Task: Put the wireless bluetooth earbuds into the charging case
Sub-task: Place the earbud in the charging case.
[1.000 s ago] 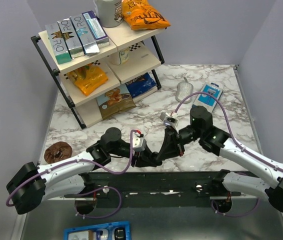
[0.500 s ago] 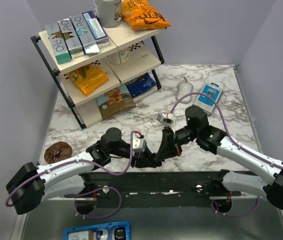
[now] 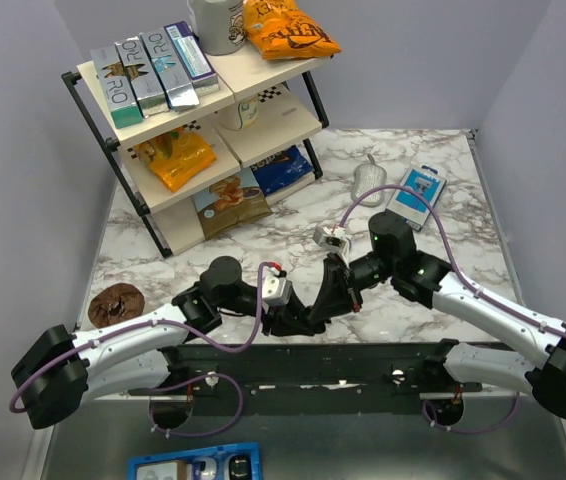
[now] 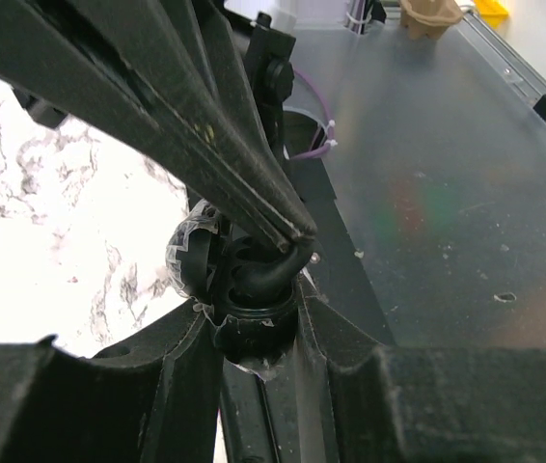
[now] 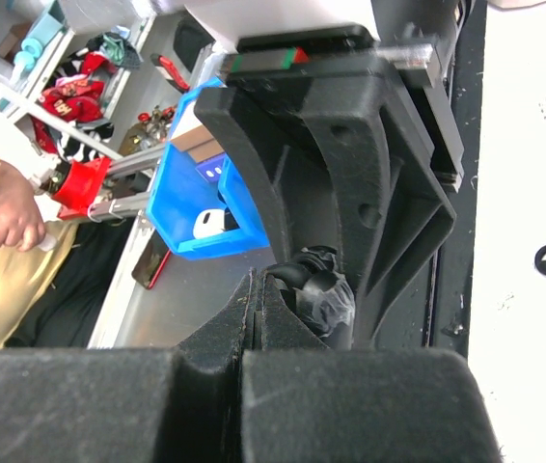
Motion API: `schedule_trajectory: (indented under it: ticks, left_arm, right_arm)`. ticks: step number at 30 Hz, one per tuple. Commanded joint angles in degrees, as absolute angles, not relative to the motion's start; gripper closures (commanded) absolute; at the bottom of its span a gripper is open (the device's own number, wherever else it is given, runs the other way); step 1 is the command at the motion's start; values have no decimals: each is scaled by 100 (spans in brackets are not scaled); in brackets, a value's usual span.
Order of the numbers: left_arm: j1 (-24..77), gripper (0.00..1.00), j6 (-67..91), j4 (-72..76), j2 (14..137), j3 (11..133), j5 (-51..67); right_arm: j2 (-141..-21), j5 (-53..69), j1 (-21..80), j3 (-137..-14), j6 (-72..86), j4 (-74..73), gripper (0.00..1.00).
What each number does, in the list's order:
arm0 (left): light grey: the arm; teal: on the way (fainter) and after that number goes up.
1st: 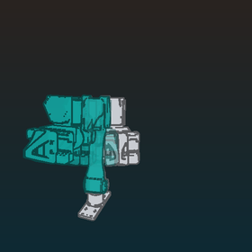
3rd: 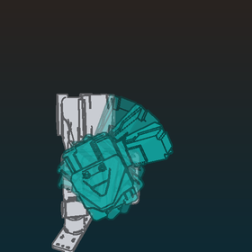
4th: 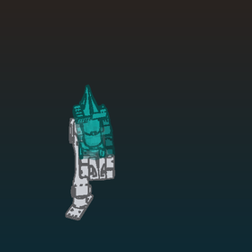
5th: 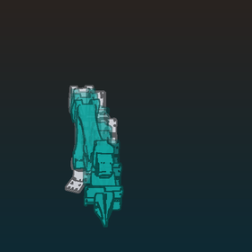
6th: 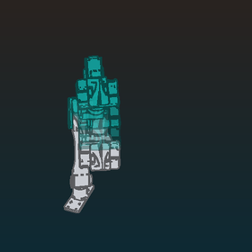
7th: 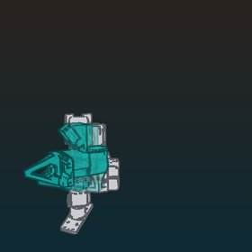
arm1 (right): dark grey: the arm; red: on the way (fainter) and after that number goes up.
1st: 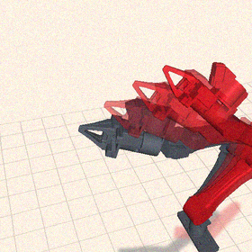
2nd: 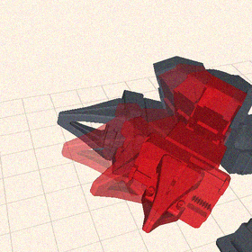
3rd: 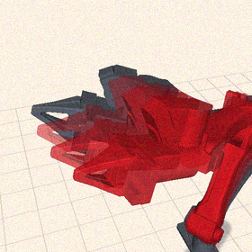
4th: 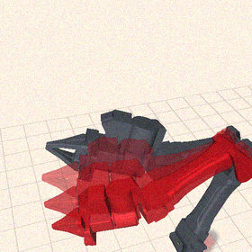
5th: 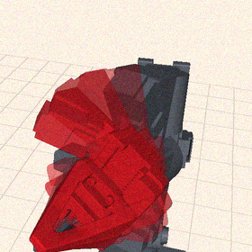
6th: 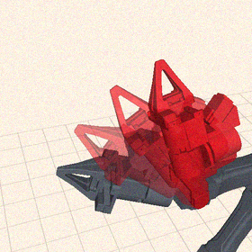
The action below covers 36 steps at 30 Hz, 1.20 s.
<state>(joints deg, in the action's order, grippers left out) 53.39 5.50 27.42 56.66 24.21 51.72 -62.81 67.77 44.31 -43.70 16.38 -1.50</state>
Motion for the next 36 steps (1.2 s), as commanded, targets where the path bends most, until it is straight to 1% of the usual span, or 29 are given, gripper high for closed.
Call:
schedule_trajectory:
  ticks: [1,23,36]
  left_arm:
    - [5388,100,782,3427,5598,2355,5361]
    - [5493,100,1037,3885,5625,2215,5379]
    - [5511,100,1072,3981,5607,2232,5326]
  right_arm:
    - [-6328,6662,4482,-4386,1529,-255,99]
    - [-6056,6108,4474,-4359,1397,-360,99]
    - [-6152,5924,4465,-4368,1397,-562,99]
